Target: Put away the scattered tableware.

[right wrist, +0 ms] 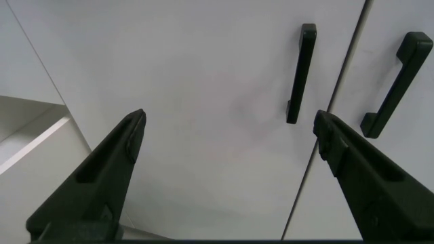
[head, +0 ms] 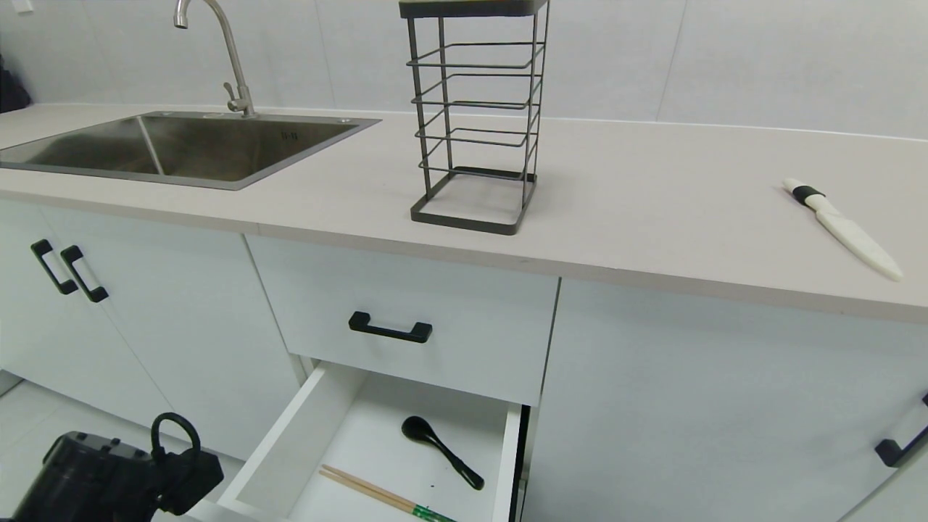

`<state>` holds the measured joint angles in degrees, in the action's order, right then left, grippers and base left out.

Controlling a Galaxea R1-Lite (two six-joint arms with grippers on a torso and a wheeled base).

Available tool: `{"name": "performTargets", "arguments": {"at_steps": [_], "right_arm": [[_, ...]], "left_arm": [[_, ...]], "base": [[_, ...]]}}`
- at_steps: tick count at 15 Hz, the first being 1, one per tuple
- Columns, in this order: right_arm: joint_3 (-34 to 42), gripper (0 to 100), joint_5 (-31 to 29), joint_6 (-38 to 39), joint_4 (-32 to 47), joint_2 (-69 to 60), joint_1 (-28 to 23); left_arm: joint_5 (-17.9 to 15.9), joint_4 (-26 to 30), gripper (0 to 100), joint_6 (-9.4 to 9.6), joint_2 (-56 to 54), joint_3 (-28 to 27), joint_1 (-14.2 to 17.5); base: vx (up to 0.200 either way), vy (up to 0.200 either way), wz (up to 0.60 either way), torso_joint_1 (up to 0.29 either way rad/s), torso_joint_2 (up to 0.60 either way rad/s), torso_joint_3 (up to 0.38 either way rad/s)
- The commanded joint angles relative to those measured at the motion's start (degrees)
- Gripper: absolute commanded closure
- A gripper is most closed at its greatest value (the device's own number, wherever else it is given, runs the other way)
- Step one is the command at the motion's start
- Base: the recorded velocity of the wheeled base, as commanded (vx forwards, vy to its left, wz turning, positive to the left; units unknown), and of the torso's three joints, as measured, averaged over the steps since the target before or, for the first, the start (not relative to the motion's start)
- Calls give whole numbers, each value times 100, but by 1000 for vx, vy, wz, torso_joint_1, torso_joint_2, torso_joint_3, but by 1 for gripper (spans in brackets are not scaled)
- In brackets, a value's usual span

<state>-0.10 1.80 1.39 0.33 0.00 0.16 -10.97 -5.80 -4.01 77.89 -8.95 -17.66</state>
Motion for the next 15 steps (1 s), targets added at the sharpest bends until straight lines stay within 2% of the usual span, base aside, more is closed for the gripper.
{"name": "performTargets", "arguments": {"at_steps": [1, 8, 11, 15], "right_arm": [[1, 0, 4, 2, 2, 0, 2], [1, 0, 4, -7, 2, 0, 2], [1, 0, 4, 2, 2, 0, 2], [1, 0, 4, -7, 2, 0, 2]], "left_arm": [[174, -334, 0, -3, 543, -2, -62], [341, -1661, 0, 6, 1484, -28, -220], [491, -2944, 0, -3, 1976, -2, -299], [605, -3586, 0, 6, 2468, -2, -396]], "base": [[0, 0, 0, 0, 0, 0], [0, 0, 0, 0, 0, 0], [0, 0, 0, 0, 0, 0], [0, 0, 0, 0, 0, 0]]}}
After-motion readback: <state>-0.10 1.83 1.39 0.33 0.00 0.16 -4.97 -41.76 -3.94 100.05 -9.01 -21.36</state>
